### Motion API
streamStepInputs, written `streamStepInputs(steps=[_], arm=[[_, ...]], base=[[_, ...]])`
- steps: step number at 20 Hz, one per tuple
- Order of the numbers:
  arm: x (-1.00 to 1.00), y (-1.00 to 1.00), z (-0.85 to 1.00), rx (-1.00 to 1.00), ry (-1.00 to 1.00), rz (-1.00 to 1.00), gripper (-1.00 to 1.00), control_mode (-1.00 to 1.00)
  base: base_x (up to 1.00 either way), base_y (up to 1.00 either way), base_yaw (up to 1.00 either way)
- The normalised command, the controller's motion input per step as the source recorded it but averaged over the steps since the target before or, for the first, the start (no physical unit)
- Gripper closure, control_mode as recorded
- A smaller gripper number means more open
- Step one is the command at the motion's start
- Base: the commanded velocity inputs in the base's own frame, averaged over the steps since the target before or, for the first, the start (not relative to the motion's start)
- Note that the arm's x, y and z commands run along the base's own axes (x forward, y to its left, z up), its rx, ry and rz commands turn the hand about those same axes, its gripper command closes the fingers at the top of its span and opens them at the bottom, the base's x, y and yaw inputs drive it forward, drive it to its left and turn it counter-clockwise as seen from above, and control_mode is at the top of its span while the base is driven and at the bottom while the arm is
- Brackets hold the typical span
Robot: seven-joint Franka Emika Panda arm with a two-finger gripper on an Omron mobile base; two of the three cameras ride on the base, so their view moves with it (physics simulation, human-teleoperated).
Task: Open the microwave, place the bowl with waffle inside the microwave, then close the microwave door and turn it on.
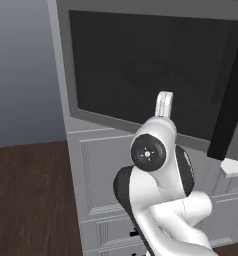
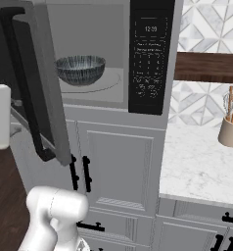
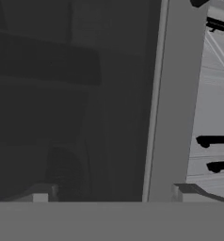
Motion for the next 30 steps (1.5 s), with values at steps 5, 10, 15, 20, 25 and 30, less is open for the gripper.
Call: streamStepInputs(steps=[5, 10, 15, 20, 25, 30], arm=[[0.50, -0.11, 0.00, 0.00, 0.00, 0.09, -1.00, -1.00], [0.52, -0.02, 0.00, 0.00, 0.00, 0.08, -1.00, -1.00], [0.42, -0.01, 0.00, 0.00, 0.00, 0.08, -1.00, -1.00], [0.39, -0.07, 0.00, 0.00, 0.00, 0.08, -1.00, -1.00], [0.29, -0.13, 0.00, 0.00, 0.00, 0.08, -1.00, -1.00], [0.32, -0.11, 0.00, 0.00, 0.00, 0.09, -1.00, -1.00]], base=[[0.00, 0.00, 0.00], [0.00, 0.00, 0.00], [0.00, 0.00, 0.00], [0.00, 0.00, 0.00], [0.00, 0.00, 0.00], [0.00, 0.00, 0.00]])
